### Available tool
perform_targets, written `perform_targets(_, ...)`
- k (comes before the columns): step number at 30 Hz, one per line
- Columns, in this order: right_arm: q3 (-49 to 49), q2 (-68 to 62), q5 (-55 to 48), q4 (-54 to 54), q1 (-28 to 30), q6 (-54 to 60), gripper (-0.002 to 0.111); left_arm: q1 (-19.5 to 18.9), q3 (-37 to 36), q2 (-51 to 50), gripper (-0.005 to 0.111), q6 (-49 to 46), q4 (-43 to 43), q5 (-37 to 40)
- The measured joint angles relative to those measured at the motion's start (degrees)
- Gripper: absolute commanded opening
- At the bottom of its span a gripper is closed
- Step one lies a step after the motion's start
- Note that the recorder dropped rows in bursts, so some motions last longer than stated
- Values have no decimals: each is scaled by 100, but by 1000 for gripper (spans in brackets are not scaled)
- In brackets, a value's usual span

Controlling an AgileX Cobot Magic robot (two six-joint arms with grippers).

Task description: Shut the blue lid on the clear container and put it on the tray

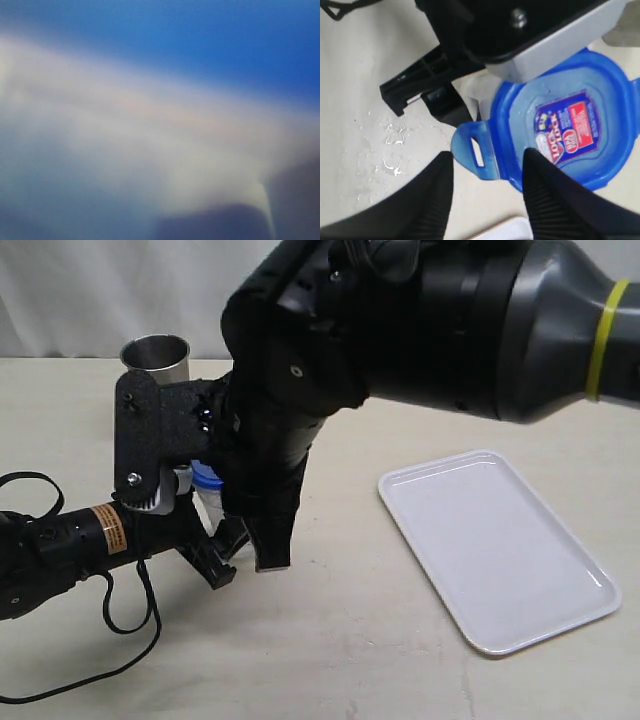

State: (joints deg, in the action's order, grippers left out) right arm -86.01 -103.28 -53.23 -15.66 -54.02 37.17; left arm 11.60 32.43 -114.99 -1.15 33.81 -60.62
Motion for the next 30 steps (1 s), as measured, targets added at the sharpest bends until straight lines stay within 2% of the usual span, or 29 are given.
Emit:
perform_targets(9,451,10,838,-195,0,-178,42,0,0,0,0,-2,22,110)
perform_targets(20,1302,168,2017,-956,-13,-178,42,-10,0,0,0,46,-50,184)
perform_targets(24,1542,203,2489,-1113,-16,-178,39,-23,0,0,0,115,-15,184)
perform_targets(30,1665,213,2741,-1334,-26,-317,37,-32,0,0,0,148,50,184)
